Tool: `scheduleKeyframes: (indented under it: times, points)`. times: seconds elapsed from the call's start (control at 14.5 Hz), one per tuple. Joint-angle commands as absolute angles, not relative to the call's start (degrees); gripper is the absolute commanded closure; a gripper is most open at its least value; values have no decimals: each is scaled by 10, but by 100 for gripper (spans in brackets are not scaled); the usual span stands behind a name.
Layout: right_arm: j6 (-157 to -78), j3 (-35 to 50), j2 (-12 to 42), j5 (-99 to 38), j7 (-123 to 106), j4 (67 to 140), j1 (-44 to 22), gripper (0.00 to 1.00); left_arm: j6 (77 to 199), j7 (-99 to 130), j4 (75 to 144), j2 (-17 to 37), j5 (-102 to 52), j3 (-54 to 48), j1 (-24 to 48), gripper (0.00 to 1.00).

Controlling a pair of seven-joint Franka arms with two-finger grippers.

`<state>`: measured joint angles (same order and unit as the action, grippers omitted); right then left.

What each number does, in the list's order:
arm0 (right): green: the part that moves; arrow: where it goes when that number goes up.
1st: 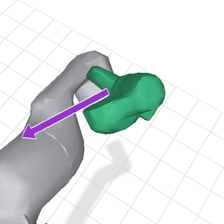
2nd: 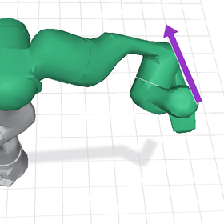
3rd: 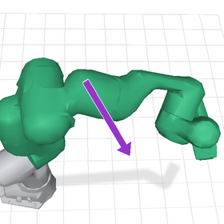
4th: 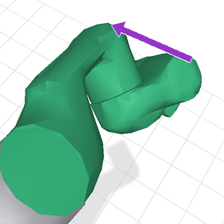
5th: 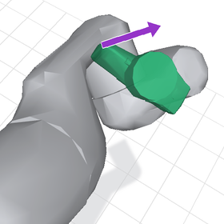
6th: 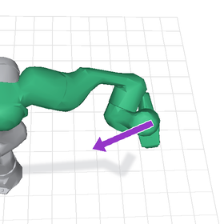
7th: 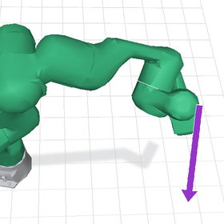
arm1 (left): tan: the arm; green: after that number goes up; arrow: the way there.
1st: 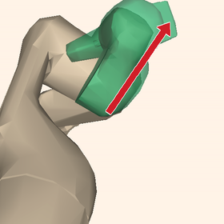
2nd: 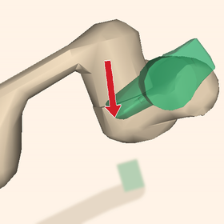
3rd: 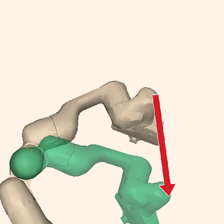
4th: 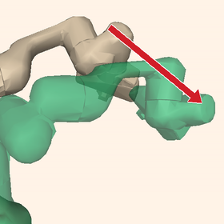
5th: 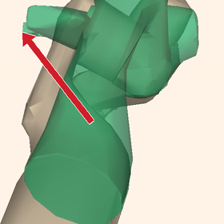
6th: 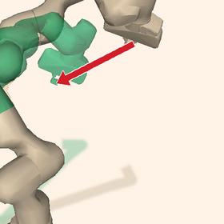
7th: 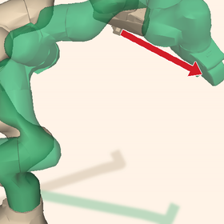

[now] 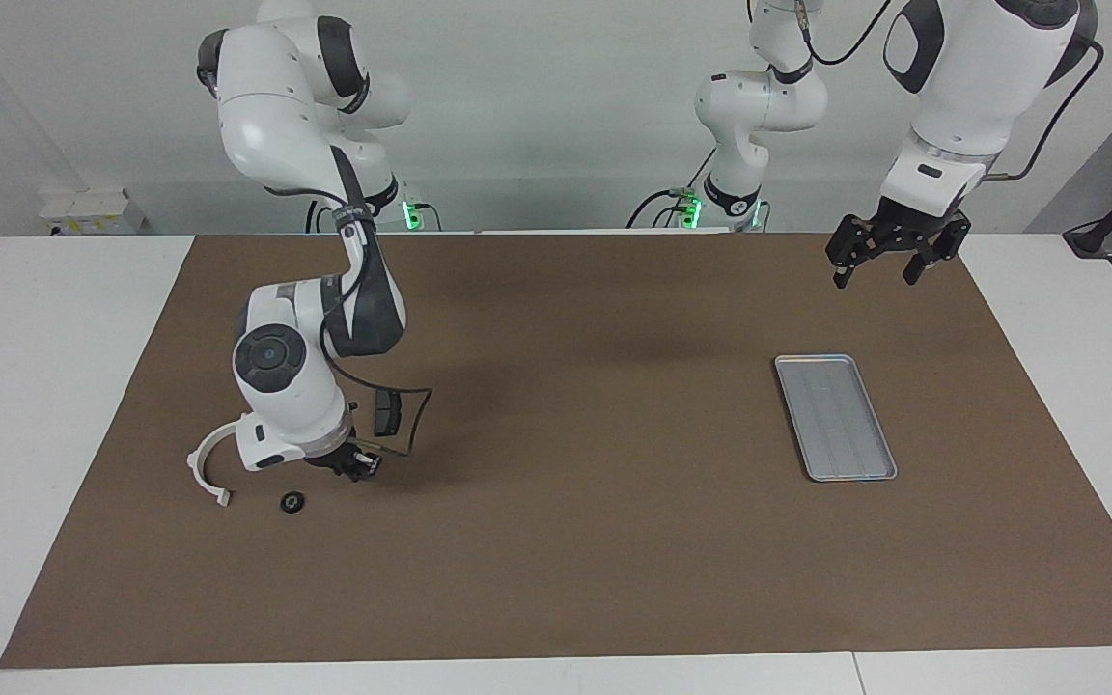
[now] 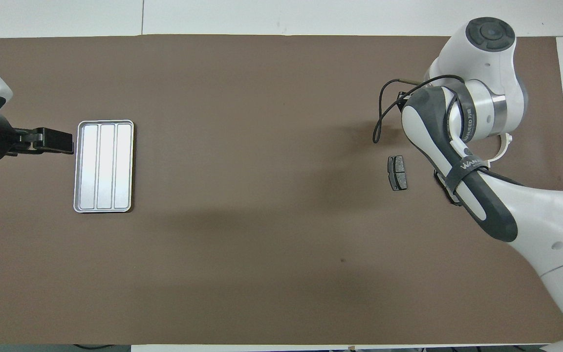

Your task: Pick bearing gear from pile to tray

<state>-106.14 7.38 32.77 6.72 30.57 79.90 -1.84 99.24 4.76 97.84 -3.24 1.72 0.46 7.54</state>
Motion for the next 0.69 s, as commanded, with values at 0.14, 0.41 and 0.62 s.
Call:
scheduleKeyframes:
  times: [0.14, 0.41, 0.62]
  points:
    - [-932, 133, 254, 54, 344, 763, -50, 100, 1014, 58, 1008, -49, 30, 8, 84, 0]
    - [-939, 141, 235, 44, 572, 764, -148, 100, 1015, 61, 1008, -49, 30, 6, 93, 0]
    - [-989, 163, 228, 28, 707, 786, -191, 100, 1025, 58, 1019, -52, 30, 6, 87, 0]
